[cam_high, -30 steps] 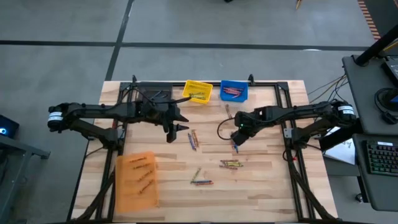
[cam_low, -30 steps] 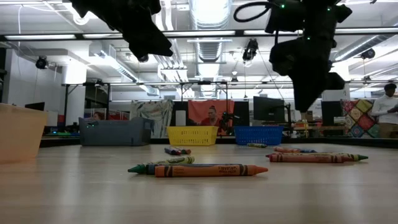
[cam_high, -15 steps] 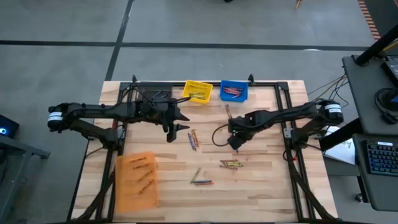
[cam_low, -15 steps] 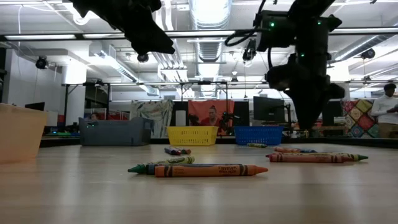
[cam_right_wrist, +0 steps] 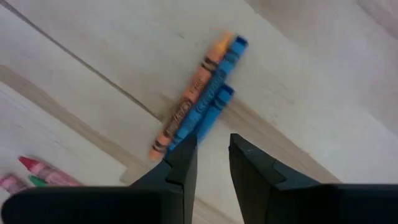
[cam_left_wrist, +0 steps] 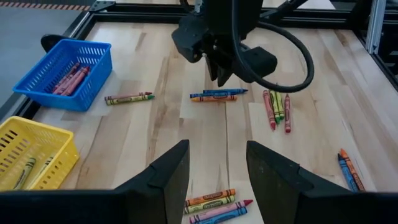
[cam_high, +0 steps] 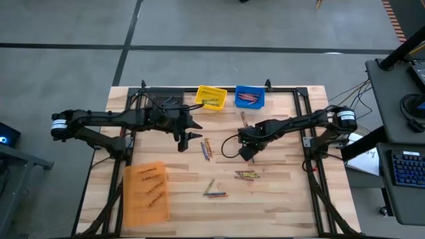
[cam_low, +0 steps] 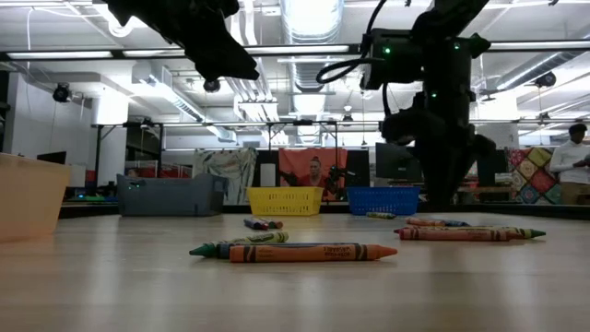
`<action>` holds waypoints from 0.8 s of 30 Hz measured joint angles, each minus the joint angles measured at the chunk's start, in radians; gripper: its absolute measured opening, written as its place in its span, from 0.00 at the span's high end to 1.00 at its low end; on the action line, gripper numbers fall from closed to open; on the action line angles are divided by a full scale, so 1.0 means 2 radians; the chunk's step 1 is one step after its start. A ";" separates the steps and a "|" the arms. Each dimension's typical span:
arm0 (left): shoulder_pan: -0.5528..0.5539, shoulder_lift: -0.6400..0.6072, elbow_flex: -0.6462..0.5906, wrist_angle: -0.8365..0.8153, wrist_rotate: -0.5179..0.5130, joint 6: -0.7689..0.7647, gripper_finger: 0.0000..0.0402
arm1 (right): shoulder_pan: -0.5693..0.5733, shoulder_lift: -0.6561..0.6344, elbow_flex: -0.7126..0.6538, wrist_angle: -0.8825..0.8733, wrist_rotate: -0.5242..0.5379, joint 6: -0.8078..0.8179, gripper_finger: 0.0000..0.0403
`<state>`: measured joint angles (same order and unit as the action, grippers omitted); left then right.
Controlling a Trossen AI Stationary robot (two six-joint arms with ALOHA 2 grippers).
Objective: Sort crayons
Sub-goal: Put the blue crayon into the black bin
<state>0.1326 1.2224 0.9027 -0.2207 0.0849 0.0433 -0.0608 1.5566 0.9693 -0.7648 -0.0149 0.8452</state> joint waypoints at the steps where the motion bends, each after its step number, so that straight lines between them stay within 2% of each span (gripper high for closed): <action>1: 0.000 0.000 0.000 0.000 0.000 0.000 0.65 | 0.000 0.003 0.003 0.000 0.005 0.000 0.79; 24: 0.000 0.000 0.000 0.002 0.000 0.000 0.65 | -0.001 0.046 0.006 0.008 0.021 -0.013 0.79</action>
<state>0.1326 1.2221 0.9028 -0.2169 0.0849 0.0433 -0.0628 1.6478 0.9817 -0.7496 0.0280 0.8201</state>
